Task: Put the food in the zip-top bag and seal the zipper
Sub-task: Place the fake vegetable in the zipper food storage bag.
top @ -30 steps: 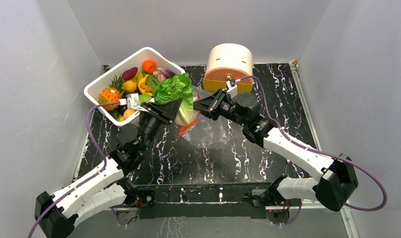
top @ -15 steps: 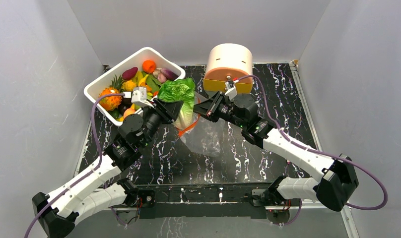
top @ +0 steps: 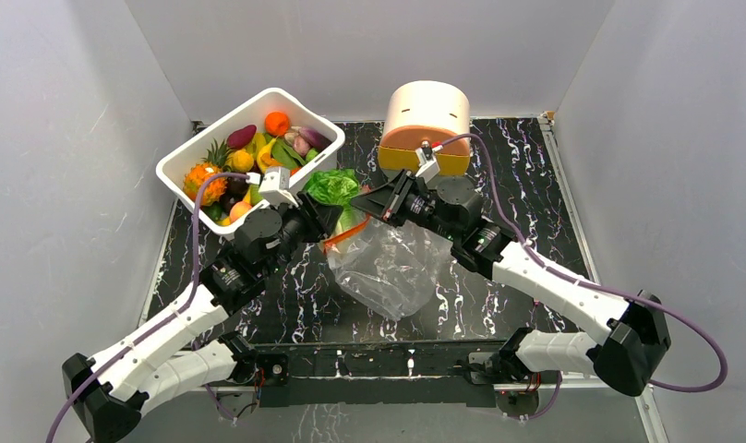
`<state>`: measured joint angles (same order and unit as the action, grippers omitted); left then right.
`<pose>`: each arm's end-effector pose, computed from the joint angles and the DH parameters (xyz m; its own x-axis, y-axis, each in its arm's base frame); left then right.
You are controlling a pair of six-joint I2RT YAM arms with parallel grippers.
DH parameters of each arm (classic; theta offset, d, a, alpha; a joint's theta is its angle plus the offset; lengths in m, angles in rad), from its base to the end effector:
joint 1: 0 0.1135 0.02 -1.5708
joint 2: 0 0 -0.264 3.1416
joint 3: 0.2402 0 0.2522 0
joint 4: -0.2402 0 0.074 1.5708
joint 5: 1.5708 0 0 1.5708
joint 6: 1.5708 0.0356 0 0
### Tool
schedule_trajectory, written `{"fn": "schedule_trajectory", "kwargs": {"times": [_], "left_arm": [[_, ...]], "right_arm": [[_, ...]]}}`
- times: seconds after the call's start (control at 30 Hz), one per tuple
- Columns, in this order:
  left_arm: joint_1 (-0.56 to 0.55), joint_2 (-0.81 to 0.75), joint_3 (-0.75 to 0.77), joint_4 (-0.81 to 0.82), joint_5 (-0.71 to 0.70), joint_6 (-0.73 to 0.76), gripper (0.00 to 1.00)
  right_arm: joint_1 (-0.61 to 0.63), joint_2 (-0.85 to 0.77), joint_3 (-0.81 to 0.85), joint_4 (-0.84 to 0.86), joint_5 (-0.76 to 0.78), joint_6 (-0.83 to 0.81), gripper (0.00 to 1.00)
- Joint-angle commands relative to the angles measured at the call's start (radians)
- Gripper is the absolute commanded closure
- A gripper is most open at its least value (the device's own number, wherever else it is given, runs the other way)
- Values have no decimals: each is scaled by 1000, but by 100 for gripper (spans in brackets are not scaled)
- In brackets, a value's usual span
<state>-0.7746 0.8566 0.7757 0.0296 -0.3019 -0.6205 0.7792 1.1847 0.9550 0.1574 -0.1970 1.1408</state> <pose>0.1532 -0.1351 0.3475 -0.2947 -0.4883 -0.8214 0.3494 0.7450 -0.5683 0.1953 0.2027 0.3528 -0.7741 0.4884 -0.4029 -0.2984 0.2798 0.9125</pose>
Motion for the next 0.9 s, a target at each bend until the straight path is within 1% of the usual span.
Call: {"fn": "schedule_trajectory", "kwargs": {"times": [0.0, 0.07, 0.13, 0.2, 0.27, 0.33, 0.43, 0.47, 0.57, 0.63, 0.7, 0.8, 0.87], "left_arm": [[-2, -8, 29, 49, 189, -41, 79], [-2, -4, 55, 30, 283, -59, 77], [-2, 8, 87, -44, 335, -69, 77], [-2, -4, 79, -80, 399, -79, 77], [-2, -44, 62, -111, 427, -89, 77], [-1, -89, 46, -154, 418, -97, 78], [-2, -159, 36, -240, 314, -115, 81], [-1, -181, 33, -247, 278, -121, 81], [0, -244, 24, -197, 204, -178, 81], [0, -261, 19, -141, 186, -227, 83], [-1, -263, 6, -79, 184, -290, 84], [0, -264, -48, 35, 176, -383, 85], [0, -270, -79, 90, 160, -440, 85]], "right_arm": [[4, 30, 64, 103, -31, -68, 100], [5, 40, 55, 125, -56, -78, 100], [4, 31, 38, 156, -66, -94, 100], [5, 17, 21, 164, -54, -127, 100], [5, -6, 8, 147, -41, -155, 100], [5, -33, -1, 122, -33, -187, 100], [5, -58, -8, 45, -34, -193, 100], [5, -62, -7, 9, -38, -194, 100], [5, -78, -23, -74, -80, -212, 100], [5, -97, -61, -74, -100, -214, 100], [5, -123, -124, -14, -94, -188, 100], [5, -138, -210, 158, -127, -104, 100], [5, -142, -229, 205, -124, -76, 100]]}}
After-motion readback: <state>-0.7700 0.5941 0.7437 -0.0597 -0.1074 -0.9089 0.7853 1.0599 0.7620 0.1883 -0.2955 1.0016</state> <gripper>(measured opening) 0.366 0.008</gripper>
